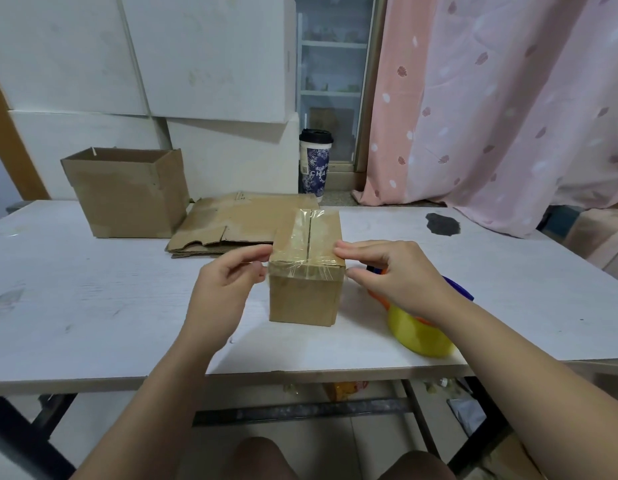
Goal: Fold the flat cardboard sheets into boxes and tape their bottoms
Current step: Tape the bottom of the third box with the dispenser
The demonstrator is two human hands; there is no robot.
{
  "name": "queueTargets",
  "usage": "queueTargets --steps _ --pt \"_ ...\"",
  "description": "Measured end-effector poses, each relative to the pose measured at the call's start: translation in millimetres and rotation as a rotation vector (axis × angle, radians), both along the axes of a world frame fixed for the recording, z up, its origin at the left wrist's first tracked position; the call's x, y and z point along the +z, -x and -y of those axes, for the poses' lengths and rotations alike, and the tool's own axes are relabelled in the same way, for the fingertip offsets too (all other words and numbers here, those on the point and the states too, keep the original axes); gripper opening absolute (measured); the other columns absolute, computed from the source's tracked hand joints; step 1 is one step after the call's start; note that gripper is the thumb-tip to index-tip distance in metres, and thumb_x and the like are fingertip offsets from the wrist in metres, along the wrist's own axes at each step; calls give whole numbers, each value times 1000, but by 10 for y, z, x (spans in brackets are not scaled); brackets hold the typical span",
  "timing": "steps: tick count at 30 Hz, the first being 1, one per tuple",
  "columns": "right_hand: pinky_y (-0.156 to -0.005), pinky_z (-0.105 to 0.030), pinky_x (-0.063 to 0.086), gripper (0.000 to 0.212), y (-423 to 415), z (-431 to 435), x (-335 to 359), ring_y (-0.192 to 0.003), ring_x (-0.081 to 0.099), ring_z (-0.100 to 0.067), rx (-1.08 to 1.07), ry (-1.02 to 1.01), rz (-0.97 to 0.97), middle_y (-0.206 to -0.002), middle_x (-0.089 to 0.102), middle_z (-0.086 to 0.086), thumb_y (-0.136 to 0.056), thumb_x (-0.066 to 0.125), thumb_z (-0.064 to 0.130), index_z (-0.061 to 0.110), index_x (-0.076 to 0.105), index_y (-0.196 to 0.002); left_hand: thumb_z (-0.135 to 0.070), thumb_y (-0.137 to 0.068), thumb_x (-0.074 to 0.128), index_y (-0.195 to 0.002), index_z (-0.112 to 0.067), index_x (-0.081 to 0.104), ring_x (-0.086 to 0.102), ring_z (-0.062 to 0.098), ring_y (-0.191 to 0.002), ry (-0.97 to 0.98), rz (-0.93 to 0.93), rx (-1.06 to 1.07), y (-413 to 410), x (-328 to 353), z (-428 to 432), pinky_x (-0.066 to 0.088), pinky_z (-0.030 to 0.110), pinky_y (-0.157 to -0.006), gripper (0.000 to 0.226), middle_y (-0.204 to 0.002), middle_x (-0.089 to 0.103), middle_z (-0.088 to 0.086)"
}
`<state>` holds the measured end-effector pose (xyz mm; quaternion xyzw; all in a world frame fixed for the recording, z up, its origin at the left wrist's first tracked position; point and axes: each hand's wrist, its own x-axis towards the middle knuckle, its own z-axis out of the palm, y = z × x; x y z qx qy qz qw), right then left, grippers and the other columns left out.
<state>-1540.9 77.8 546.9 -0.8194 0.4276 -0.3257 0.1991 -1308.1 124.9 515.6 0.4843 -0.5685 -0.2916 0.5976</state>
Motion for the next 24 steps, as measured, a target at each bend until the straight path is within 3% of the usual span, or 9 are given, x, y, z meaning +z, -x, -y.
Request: queueTargets --steps 3,8,11,14,16,18,24 --pt "-94 -2 35 35 14 19 -26 -116 48 14 15 -6 18 -121 56 25 -86 68 10 27 68 -117 -7 -89 59 -101 -33 70 64 2 -82 -24 29 -68 -63 5 48 45 7 -75 30 -91 70 -14" --pt "-99 -16 44 34 10 74 -58 -115 53 10 70 -130 164 -122 62 17 -84 71 9 29 69 -111 -1 -86 62 -94 -34 72 60 3 -79 -42 46 -162 -152 54 93 46 11 -78 35 -76 64 -8" --pt "-100 -20 45 33 2 94 -66 -114 55 7 96 -166 202 -118 64 20 -83 72 9 32 71 -107 4 -86 60 -90 -26 71 60 20 -88 1 138 -194 -185 89 77 47 12 -78 32 -100 64 -6" --pt "-101 -22 46 34 -12 94 -82 -114 57 6 103 -188 240 -118 65 18 -82 72 7 30 71 -107 7 -85 57 -82 -27 66 59 27 -93 18 191 -234 -185 91 61 51 21 -78 36 -121 58 -21" --pt "-101 -21 45 33 -19 84 -88 -114 57 5 106 -195 258 -119 65 15 -82 72 5 27 71 -108 6 -85 56 -80 -29 59 56 25 -78 7 209 -275 -176 85 69 51 24 -72 36 -121 59 -23" --pt "-99 -18 45 34 -23 68 -92 -113 57 6 101 -184 257 -119 64 16 -82 71 4 26 71 -108 5 -85 56 -79 -32 54 48 11 -62 17 233 -293 -170 78 90 46 19 -66 37 -119 61 -21" --pt "-94 -9 43 36 -37 25 -113 -112 56 10 98 -180 263 -120 62 15 -82 72 4 22 68 -113 2 -85 63 -83 -35 54 46 12 -66 8 170 -339 -194 -3 153 51 27 -75 38 -122 60 -18"
